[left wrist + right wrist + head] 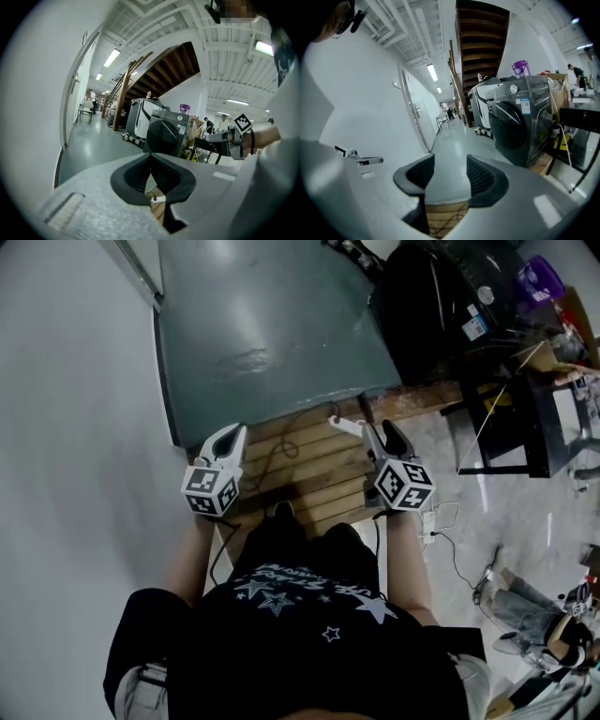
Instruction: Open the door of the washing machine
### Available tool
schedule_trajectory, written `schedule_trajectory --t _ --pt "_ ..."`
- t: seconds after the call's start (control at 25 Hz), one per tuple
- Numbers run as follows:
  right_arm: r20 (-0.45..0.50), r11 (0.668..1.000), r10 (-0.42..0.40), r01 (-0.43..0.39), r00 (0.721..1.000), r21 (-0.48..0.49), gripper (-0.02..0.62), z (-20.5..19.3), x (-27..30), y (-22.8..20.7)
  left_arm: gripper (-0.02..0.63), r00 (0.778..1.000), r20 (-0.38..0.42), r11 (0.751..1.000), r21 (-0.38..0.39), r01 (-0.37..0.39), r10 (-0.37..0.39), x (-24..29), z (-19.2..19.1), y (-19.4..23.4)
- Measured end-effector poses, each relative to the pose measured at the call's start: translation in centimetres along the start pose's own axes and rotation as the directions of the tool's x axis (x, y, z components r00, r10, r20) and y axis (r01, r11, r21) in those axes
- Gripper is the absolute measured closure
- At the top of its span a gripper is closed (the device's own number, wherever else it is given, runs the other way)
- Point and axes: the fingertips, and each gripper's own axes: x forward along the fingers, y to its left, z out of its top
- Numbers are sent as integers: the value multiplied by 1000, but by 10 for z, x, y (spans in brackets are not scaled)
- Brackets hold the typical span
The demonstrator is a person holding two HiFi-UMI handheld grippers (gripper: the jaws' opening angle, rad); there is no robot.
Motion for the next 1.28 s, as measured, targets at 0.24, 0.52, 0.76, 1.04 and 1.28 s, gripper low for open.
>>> schedule_trajectory --t 0.24,0.52,0.76,1.04,1.28 --pt "-52 995 -97 96 994 -9 362 2 8 -8 595 1000 -8 999 -26 27 -27 17 3 19" --pt "-41 987 -161 161 986 -6 362 9 10 -31 595 996 -19 995 -51 81 -82 37 -2 2" --pt "-33 982 -183 184 983 44 362 14 46 -60 595 995 -58 997 -3 82 -82 67 4 10" --pt "-22 960 -267 267 964 85 362 43 111 -135 595 986 -129 994 13 106 -104 159 21 23" --pt "-3 929 -355 354 935 105 362 108 150 -220 595 971 -161 980 59 191 -179 269 84 2"
